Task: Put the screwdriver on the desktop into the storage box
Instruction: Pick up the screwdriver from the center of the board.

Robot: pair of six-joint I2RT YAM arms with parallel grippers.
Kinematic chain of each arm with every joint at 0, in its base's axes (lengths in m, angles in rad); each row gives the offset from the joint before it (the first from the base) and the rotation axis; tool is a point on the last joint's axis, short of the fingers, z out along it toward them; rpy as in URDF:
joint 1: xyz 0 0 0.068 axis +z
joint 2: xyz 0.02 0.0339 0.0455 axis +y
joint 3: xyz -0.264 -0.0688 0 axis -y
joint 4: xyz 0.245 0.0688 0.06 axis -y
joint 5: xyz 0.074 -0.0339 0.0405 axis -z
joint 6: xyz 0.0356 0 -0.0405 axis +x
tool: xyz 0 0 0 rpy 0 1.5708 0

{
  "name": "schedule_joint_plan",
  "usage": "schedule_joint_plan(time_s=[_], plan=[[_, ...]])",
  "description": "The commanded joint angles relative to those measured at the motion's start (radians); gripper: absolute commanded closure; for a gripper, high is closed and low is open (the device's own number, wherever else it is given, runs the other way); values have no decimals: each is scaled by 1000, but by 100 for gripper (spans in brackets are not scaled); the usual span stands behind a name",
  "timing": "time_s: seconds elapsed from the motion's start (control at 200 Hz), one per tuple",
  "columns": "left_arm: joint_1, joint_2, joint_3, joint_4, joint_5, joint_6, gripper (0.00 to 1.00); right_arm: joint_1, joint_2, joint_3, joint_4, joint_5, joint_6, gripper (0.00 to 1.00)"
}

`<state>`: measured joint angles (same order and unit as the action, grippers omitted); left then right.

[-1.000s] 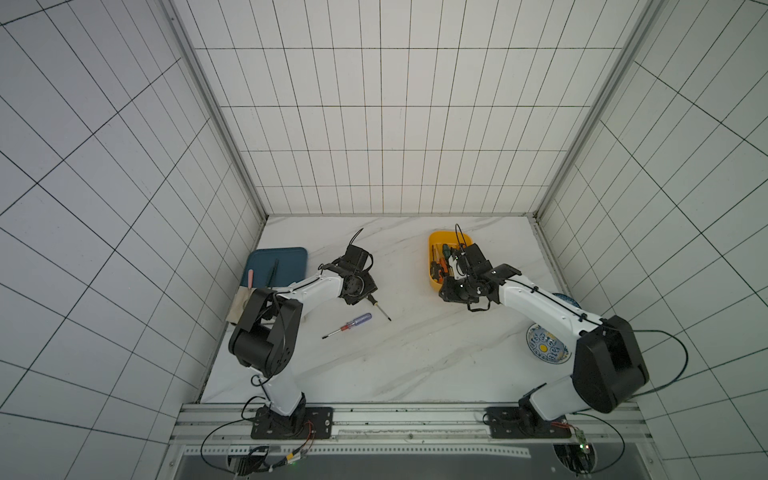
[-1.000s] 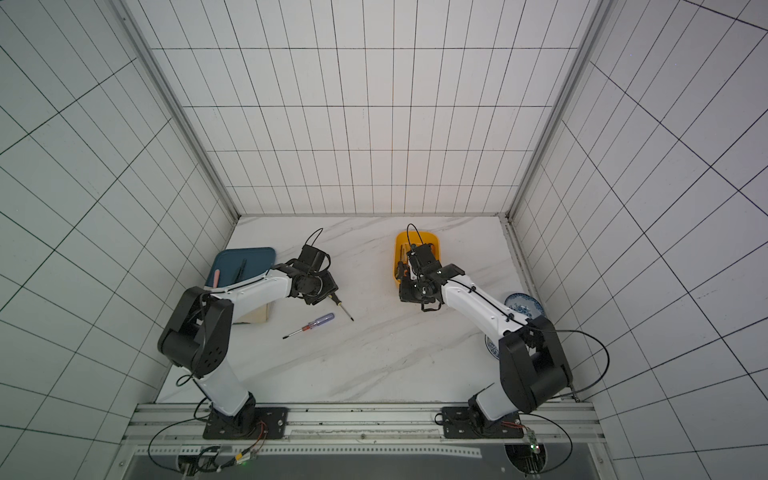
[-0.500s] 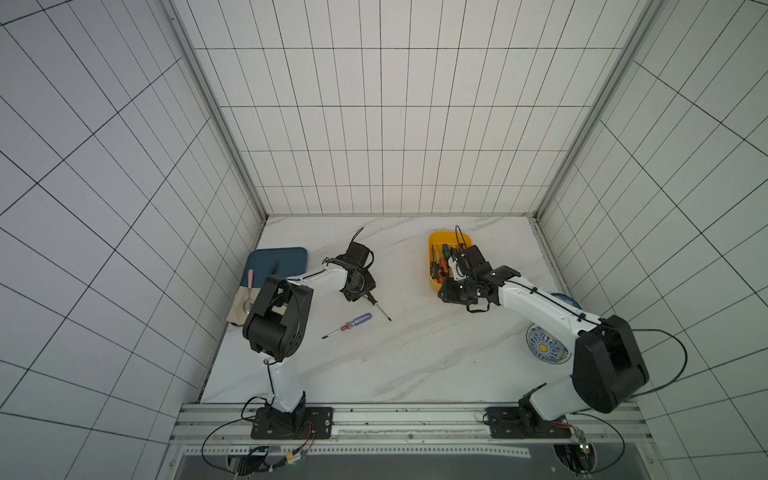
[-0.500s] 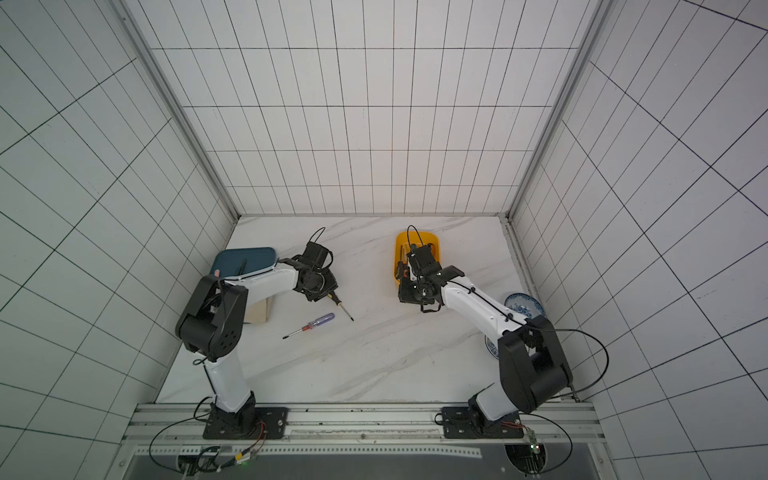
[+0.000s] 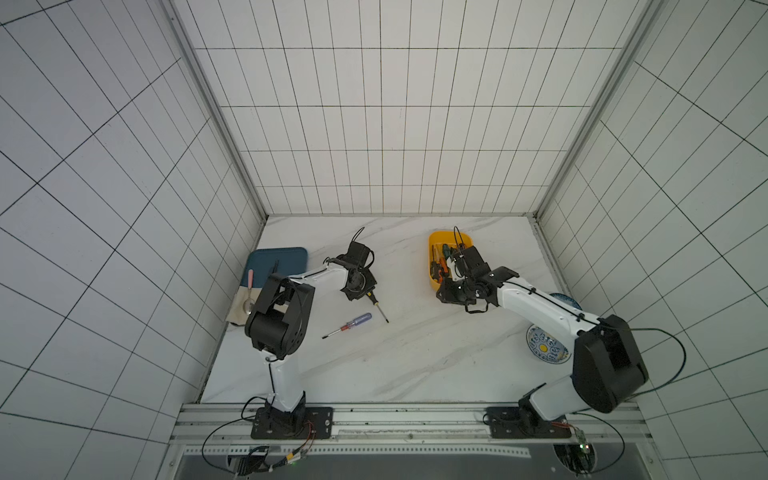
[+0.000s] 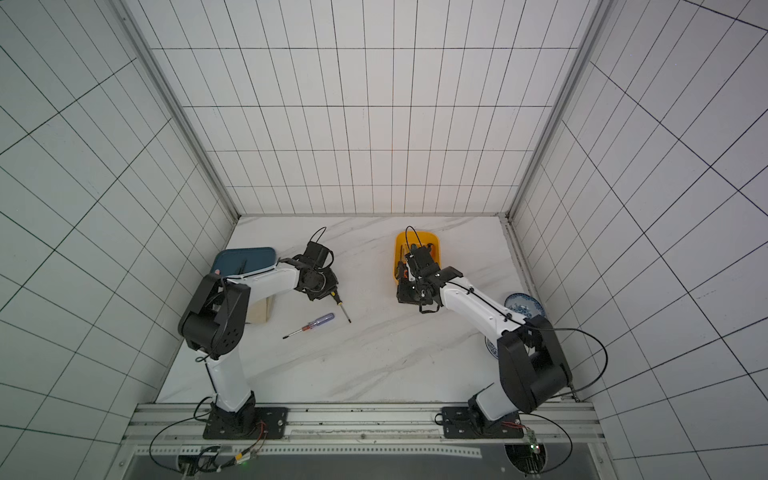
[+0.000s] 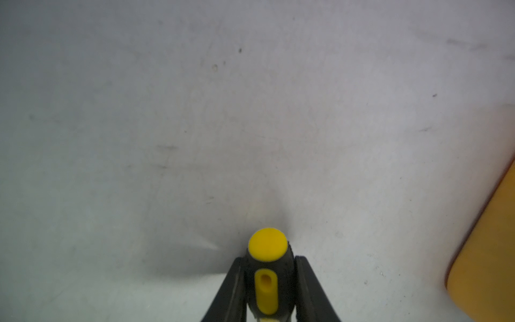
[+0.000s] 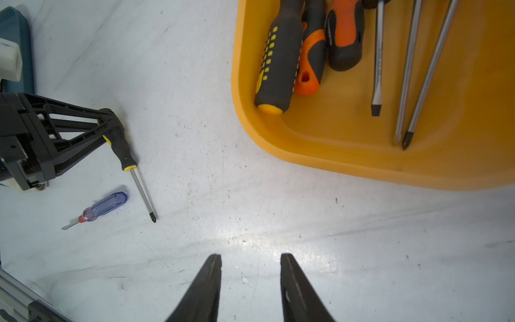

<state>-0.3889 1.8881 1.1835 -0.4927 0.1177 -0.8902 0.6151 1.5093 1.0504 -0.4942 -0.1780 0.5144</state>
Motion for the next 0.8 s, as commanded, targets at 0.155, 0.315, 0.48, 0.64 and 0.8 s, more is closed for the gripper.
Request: schedule_joint_plan(time_s=[0.155,0.315,0.48,0.64,0.8], plan=[[-7,-46,4,53,61,14,100,44,7,-19,23,-10,-11,58],[-31,-110,-7,76,101,19,100,62,3,-5,69,-71,-23,56],[-64,-168,-15,102,153,8,100,72,7,14,112,-136,-30,55],[-111,-221,-31,146,210,-13,100,74,27,46,148,-220,-36,56],[-168,-279,-52,184,223,-25,100,76,48,63,180,-300,-33,56]])
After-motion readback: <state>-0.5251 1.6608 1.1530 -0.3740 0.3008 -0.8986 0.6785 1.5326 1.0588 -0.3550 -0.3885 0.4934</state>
